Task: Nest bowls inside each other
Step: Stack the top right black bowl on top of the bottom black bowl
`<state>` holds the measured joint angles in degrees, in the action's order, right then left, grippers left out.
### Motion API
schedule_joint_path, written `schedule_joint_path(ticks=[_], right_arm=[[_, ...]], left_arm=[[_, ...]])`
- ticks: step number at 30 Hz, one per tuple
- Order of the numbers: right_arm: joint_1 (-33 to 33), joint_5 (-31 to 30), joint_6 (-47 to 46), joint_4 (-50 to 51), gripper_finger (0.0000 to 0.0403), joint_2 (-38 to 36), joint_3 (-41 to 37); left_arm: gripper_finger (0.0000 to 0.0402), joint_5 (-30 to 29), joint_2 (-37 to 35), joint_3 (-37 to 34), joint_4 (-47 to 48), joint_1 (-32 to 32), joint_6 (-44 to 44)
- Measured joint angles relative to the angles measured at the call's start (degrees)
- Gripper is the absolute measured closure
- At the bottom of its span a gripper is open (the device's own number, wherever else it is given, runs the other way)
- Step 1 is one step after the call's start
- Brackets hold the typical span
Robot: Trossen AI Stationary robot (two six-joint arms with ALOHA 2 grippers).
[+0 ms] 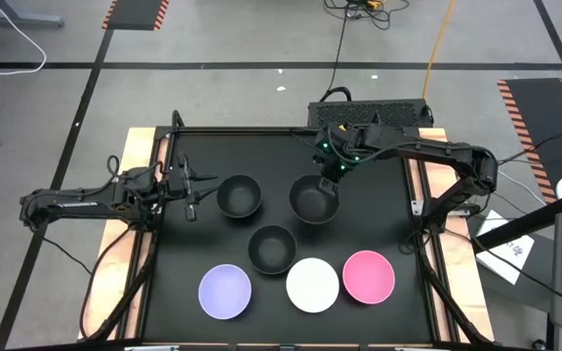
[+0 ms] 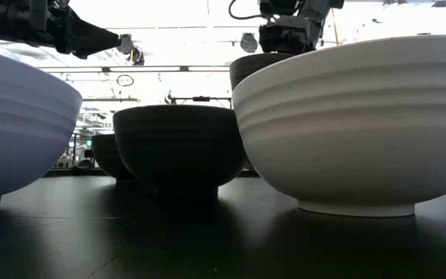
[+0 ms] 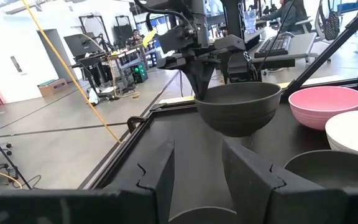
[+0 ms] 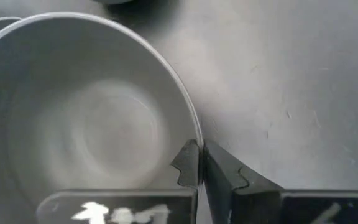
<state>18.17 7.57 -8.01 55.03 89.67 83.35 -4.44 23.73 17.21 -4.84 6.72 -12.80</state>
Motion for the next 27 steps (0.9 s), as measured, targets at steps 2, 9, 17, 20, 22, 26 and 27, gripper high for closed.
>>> schedule_joint_path(ticks=[2,9,17,20,22,26,27], right_arm=[[-0.4,0.0,-0.1,0.5,0.0402,0.0,0.6],[-3.2,0.1,-0.5,-2.0,0.0403,0.0,0.9],[-10.1,3.2,1.8,-9.2,0.0403,0.4,1.6],[-12.8,3.1,3.1,-12.6,0.0402,0.3,1.6],[-14.2,3.1,3.4,-15.9,0.0402,0.0,1.0],[-15.6,3.8,3.5,-18.5,0.0402,-1.4,-1.4],[-15.6,3.8,3.4,-19.5,0.0402,-1.8,-2.6]], left_arm=[[0.0266,0.0,0.0,0.0,0.0,0.0,0.0],[0.0266,0.0,0.0,0.0,-0.1,0.0,-0.1],[0.0266,0.0,0.0,0.0,-0.9,0.0,-0.4],[0.0266,0.0,0.0,0.0,-1.1,0.0,-0.5],[0.0266,0.0,0.0,0.0,-1.0,0.0,-0.3],[0.0266,1.4,0.0,0.0,-0.8,0.0,-0.3],[0.0266,2.9,0.0,0.0,-0.7,0.0,-0.8]])
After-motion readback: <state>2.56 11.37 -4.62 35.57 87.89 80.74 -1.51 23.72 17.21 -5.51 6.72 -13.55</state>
